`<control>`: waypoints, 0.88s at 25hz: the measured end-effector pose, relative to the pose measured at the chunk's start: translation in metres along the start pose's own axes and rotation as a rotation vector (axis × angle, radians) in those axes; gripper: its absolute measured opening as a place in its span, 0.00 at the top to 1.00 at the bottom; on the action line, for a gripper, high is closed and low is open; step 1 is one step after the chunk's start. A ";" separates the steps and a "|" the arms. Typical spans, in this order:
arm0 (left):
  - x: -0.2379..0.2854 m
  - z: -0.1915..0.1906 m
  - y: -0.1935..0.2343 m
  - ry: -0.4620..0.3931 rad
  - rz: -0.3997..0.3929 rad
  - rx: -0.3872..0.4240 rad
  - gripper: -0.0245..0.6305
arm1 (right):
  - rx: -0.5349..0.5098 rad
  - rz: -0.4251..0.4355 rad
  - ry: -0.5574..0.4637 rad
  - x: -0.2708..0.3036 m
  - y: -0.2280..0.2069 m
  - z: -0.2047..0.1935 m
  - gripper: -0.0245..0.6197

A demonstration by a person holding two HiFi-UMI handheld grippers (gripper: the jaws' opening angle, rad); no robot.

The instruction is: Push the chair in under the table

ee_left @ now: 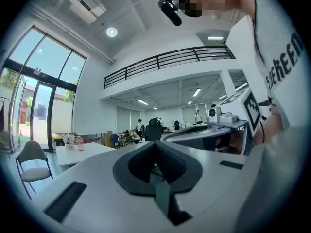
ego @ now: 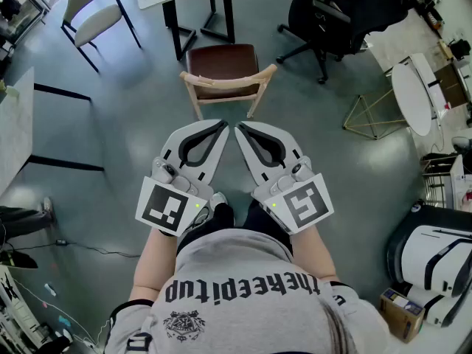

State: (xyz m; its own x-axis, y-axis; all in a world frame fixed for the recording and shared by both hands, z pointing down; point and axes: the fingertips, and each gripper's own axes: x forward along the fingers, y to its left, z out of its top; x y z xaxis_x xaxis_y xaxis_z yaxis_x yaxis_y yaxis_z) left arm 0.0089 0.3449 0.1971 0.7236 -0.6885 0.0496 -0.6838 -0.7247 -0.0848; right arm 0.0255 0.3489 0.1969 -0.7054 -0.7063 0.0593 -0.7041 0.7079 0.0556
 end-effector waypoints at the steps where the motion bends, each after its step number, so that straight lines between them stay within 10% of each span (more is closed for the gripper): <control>1: -0.001 -0.001 0.002 -0.001 0.000 -0.001 0.94 | -0.004 -0.001 -0.002 0.002 0.001 0.000 0.95; 22: -0.004 -0.007 0.012 -0.025 -0.041 -0.016 0.94 | -0.028 -0.049 0.012 0.012 0.006 -0.007 0.95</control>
State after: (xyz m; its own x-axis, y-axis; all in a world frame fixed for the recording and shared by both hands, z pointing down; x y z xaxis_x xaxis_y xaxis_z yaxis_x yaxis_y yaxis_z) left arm -0.0031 0.3382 0.2032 0.7529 -0.6575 0.0279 -0.6549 -0.7527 -0.0673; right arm 0.0134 0.3451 0.2053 -0.6687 -0.7404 0.0680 -0.7353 0.6721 0.0870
